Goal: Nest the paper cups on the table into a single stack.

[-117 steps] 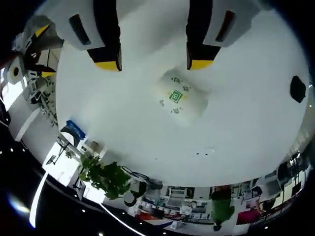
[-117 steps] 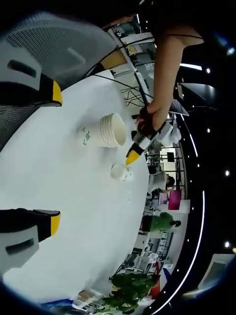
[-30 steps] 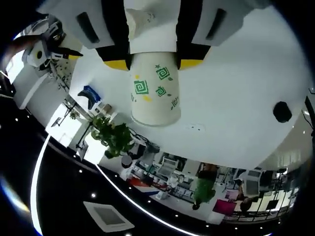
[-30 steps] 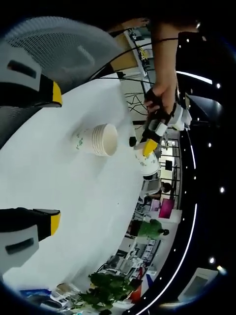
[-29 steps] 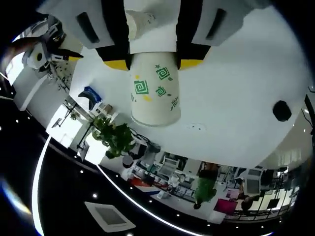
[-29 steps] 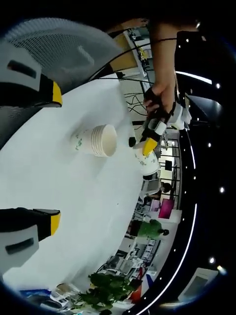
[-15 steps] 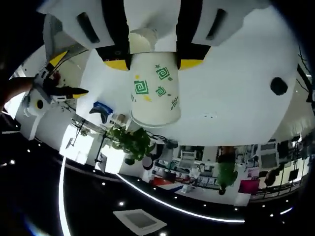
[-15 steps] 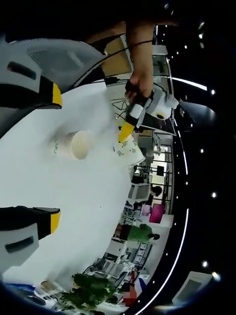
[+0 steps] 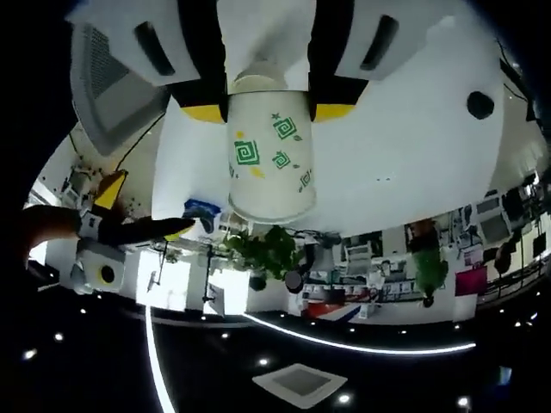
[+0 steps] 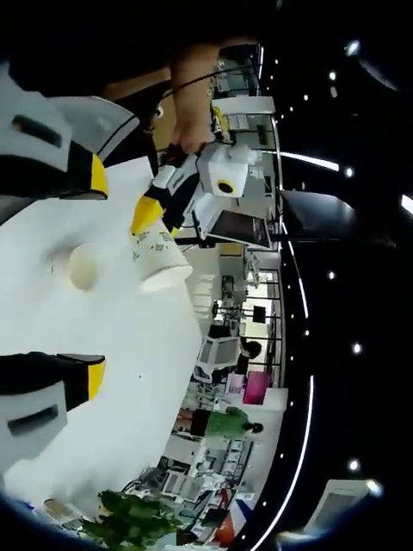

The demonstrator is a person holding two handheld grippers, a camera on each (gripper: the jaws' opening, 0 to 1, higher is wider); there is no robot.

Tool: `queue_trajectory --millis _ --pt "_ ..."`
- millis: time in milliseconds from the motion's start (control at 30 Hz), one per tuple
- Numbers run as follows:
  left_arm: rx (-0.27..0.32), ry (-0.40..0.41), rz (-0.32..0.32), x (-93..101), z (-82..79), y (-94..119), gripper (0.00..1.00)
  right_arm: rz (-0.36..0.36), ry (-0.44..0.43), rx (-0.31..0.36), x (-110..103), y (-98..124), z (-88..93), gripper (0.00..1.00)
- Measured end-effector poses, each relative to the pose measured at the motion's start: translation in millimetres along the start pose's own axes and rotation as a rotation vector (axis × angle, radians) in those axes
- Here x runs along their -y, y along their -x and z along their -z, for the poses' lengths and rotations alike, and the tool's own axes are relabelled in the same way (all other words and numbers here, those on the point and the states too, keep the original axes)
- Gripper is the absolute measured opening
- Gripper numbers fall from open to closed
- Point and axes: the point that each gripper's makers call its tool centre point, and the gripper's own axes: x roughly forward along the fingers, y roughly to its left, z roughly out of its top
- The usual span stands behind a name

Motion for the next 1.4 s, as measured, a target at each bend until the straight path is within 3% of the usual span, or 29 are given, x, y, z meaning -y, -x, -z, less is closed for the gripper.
queue_trajectory --millis 167,300,667,1167,1400 --pt "-0.014 -0.071 0.017 7.6 4.3 3 0.35 -0.035 0.005 0.02 -5 -1 -13.9 0.7" --pt "-0.018 -0.141 0.035 13.7 6.0 5 0.35 -0.107 -0.062 0.037 -13 -1 -21.7 0.61" --pt "0.008 -0.175 0.102 35.5 7.2 6 0.35 -0.191 -0.115 0.099 -25 1 -37.9 0.43" --pt "0.058 -0.285 0.203 67.6 0.5 6 0.35 -0.269 -0.171 0.086 -43 -3 -37.9 0.26" --pt "0.093 -0.347 0.206 74.6 -8.3 6 0.35 -0.286 -0.194 0.091 -47 -3 -39.5 0.19"
